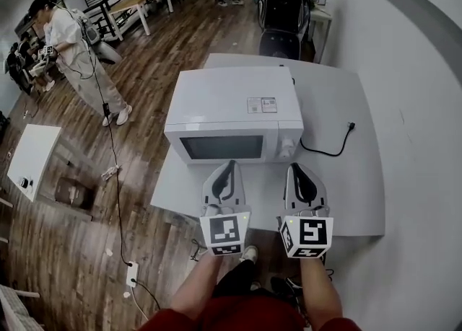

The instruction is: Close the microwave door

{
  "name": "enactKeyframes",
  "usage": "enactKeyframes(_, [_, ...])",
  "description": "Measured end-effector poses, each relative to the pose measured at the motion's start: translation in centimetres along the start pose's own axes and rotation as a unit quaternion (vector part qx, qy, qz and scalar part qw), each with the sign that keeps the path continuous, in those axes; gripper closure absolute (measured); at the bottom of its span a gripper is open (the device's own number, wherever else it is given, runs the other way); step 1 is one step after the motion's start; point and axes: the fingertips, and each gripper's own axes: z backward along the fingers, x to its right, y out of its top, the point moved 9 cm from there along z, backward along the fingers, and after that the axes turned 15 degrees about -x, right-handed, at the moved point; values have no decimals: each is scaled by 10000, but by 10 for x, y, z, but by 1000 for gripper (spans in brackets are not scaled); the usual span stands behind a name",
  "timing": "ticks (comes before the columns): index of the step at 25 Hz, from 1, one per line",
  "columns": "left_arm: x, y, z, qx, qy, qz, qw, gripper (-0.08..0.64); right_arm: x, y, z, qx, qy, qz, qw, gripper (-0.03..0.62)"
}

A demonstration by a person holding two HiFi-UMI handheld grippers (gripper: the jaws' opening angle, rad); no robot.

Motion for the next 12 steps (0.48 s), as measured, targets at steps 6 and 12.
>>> enactKeyframes(6, [-11, 12, 56, 89, 208, -40, 9997, 534, -21, 21, 40, 355, 110, 112, 9992, 565])
enactKeyframes(12, [-11, 11, 111, 165, 313, 18, 9994, 534, -42, 24, 79, 434, 194, 202, 9987, 565])
